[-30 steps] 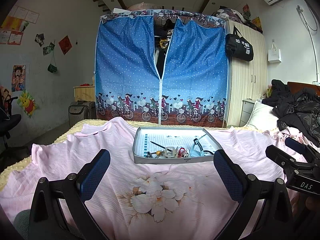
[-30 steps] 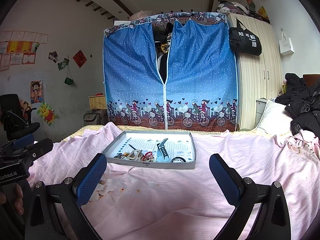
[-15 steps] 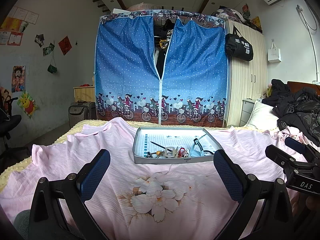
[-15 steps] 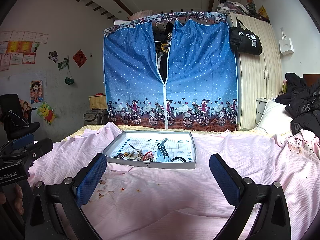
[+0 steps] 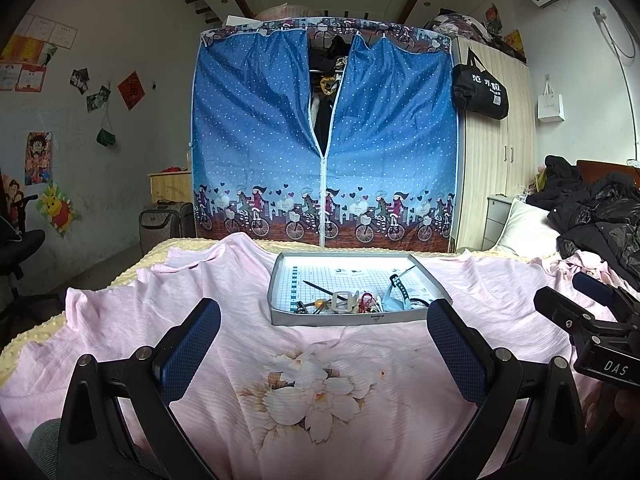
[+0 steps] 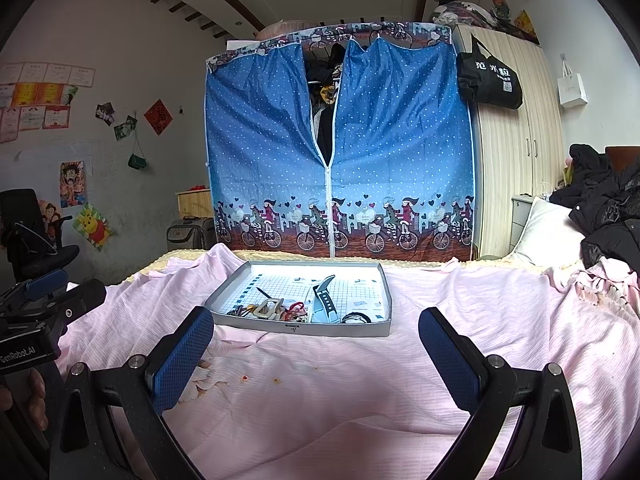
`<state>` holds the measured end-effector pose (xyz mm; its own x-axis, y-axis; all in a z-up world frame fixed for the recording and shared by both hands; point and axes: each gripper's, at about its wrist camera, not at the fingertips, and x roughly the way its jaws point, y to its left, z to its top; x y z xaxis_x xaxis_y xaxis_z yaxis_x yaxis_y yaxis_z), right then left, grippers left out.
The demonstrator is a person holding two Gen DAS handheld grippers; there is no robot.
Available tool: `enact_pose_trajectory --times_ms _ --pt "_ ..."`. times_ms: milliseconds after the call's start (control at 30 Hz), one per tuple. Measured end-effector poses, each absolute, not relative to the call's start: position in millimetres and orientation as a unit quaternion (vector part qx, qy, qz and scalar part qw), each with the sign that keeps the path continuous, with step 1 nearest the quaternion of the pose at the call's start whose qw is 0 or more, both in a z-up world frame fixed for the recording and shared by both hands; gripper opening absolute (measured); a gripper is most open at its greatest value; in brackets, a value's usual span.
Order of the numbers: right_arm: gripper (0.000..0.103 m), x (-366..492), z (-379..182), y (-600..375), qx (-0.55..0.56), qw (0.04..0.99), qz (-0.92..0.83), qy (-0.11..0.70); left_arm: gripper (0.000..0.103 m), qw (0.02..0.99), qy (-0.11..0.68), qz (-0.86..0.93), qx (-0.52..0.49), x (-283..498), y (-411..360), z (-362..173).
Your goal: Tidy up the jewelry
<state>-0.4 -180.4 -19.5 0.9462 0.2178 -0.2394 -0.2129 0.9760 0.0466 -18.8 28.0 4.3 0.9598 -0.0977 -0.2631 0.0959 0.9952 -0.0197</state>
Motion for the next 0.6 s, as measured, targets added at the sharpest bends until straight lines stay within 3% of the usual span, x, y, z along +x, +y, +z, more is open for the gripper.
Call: enact_pose_trajectory --times_ms 600 --pt "0.103 -0.6 -19.7 -180.7 0.011 0.986 0.109 0.122 0.101 0.993 0.108 -0.026 0.037 -21.0 23.7 -1.1"
